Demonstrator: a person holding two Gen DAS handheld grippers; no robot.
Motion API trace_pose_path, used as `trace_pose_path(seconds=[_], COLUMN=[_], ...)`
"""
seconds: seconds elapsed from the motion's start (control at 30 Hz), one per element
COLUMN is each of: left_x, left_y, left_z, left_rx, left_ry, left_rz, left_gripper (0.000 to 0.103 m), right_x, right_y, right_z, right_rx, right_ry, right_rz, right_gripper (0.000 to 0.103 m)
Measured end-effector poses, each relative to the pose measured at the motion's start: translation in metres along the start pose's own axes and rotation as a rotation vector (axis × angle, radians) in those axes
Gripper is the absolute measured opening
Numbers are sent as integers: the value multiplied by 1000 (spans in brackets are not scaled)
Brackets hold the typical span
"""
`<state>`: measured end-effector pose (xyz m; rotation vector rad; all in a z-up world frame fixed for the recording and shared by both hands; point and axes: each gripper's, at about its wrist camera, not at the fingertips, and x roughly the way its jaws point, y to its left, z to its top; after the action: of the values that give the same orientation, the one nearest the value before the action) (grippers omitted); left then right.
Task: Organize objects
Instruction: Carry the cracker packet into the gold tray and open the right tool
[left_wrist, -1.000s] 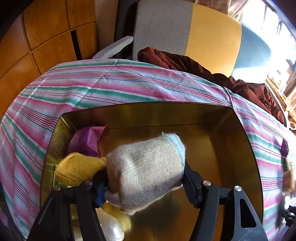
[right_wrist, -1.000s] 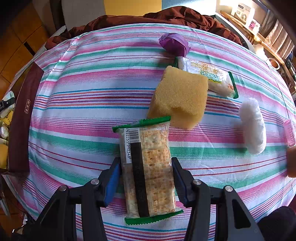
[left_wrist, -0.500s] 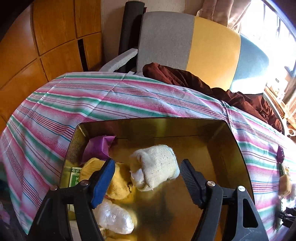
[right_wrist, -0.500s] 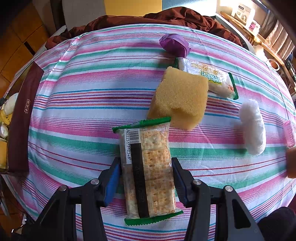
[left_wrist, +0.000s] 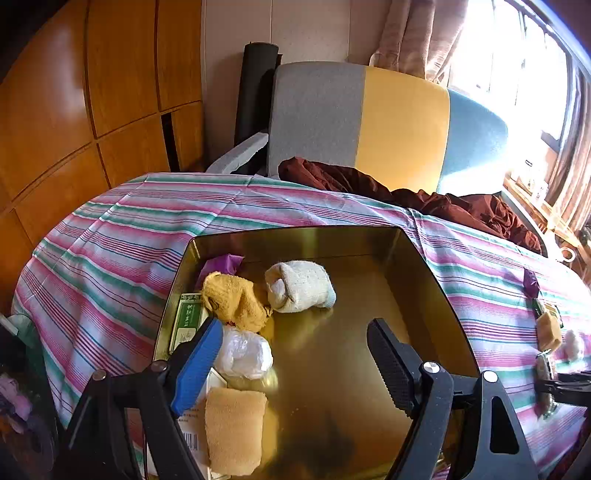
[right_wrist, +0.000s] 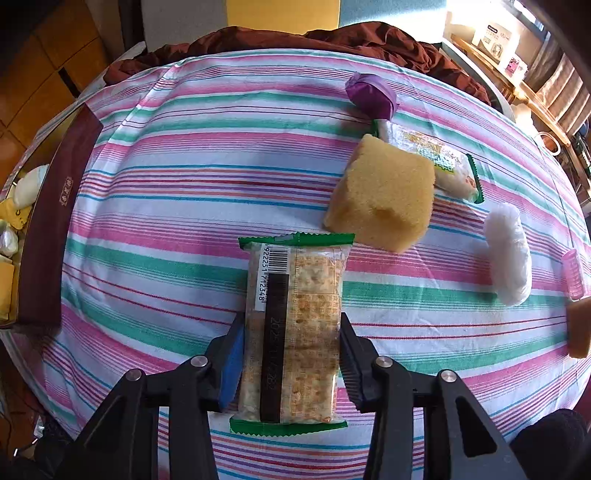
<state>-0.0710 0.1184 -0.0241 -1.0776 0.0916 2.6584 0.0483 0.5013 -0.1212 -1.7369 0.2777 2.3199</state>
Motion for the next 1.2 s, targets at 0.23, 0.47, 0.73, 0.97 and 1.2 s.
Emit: trace_pose_path(seconds=[0.23,0.47,0.73,0.97,1.2], left_x=[-13,-23,-29,-36,-44], left_y=[0,5,13,21,33], left_z=[-15,-25,-31,-34,-37], left_rx=[-1,-15,-21,-38,-65], left_ry=[2,-2,-5,-14,-22], left_rz=[-16,-28,-17,-18,-12], left_gripper=[81,81,81,81,81], right_x=[-4,-5,-18,-64,-82], right_y=[28,39,62,111,184], right_z=[-5,7,16,31,51], right_rx=[-25,29,20,-77,-215], right_ry=[-19,-26,-88,-164,-173], right_rz=[38,174,251,348,423], right_gripper=[43,42,42,42,42])
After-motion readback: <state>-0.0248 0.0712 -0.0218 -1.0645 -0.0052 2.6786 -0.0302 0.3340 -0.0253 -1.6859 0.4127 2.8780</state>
